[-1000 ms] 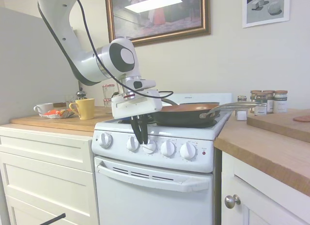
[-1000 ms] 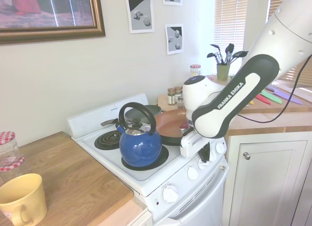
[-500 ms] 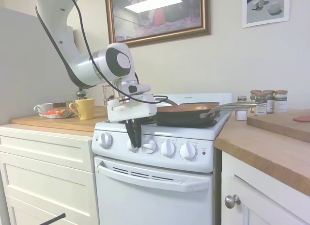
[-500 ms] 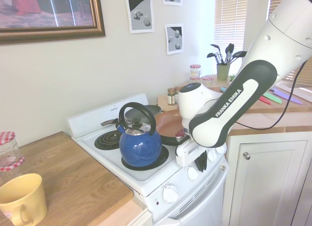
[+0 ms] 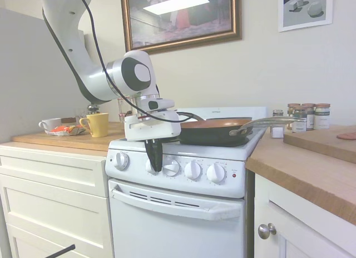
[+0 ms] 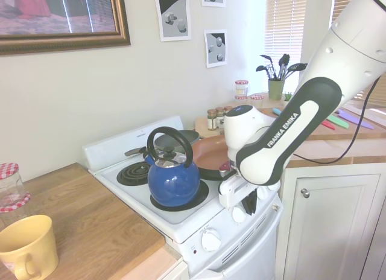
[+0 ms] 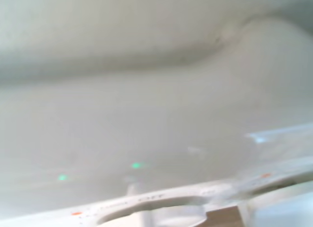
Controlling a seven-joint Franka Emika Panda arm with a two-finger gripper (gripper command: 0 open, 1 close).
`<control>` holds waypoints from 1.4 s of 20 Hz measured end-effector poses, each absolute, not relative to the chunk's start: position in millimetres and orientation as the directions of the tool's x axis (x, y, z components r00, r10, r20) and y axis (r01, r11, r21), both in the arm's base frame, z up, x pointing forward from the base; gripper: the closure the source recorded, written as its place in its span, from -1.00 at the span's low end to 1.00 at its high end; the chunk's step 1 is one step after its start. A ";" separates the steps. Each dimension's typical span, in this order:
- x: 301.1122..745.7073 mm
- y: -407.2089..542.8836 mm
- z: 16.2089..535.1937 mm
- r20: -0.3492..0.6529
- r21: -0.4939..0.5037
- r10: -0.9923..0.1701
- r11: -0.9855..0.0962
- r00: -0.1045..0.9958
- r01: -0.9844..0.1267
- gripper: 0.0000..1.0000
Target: Turn on the stove on the top left
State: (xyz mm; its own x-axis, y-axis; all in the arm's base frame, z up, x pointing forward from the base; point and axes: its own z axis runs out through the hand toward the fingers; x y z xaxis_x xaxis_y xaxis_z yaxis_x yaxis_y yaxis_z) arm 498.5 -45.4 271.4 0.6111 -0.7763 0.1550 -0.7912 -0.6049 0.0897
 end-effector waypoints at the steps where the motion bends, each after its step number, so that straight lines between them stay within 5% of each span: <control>1: 498.8 -46.7 274.2 0.158 0.085 -0.777 -0.604 0.609 -0.792 1.00; 28: 508.8 -55.6 290.4 0.156 0.040 -0.775 -0.614 0.612 -0.788 1.00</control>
State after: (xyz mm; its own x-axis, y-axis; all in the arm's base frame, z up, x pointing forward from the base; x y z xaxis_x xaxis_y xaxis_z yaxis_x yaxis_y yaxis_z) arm 508.8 -55.6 290.4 0.6120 -0.7752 0.1564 -0.7882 -0.6142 0.0401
